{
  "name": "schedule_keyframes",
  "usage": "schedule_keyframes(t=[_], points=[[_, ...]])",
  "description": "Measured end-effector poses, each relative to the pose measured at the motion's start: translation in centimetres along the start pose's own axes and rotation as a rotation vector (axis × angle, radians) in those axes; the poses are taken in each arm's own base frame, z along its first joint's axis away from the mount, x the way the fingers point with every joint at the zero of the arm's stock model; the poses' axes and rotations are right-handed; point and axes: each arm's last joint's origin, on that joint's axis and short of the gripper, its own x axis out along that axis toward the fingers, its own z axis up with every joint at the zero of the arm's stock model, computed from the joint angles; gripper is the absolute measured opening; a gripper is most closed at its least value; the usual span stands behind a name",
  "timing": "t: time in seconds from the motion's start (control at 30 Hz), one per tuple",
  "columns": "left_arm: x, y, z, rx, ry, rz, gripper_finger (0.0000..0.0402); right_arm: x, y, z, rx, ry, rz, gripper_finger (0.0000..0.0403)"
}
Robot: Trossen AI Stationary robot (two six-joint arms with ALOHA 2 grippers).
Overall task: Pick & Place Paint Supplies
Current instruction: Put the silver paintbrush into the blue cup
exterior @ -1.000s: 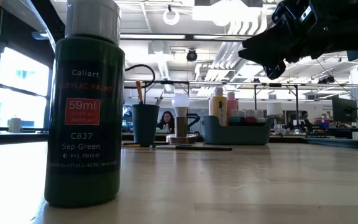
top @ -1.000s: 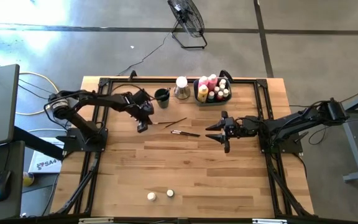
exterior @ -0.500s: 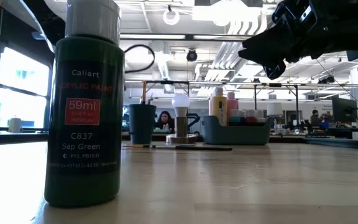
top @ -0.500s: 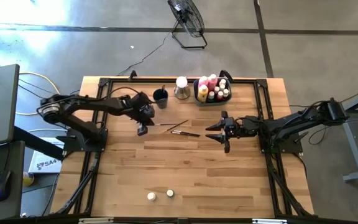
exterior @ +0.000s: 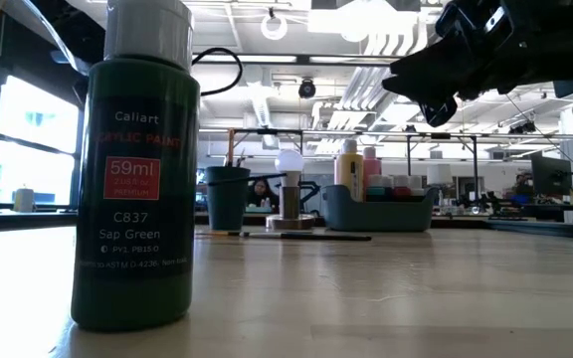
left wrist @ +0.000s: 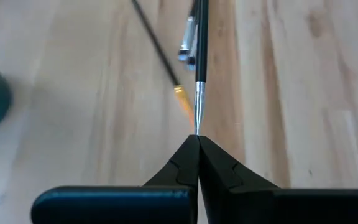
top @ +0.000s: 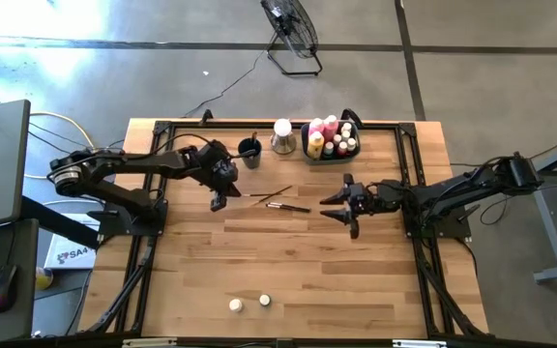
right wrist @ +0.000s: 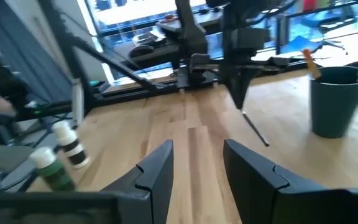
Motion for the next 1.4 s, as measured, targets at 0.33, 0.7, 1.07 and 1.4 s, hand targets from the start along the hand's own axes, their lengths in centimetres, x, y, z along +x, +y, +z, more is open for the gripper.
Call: schedule_keyframes(t=[0.33,0.7,1.07,1.4], points=[[0.6,-3.5,0.5,-0.045,0.033,-0.06,0.0,0.0,1.6,0.6,-0.053,-0.07,0.095,0.0134],[-1.1,-8.7,4.0,-0.088,0.024,0.122,0.0,3.4,5.8,3.5,-0.267,0.017,-0.054,0.0134],[-3.3,-9.9,7.6,-0.09,-0.036,0.14,0.0,10.4,8.5,2.0,-0.694,0.188,-0.361,0.0143],[-3.3,-9.8,7.3,-0.115,-0.004,0.147,0.0,13.1,8.1,1.3,-0.893,0.271,-0.475,0.0172]])
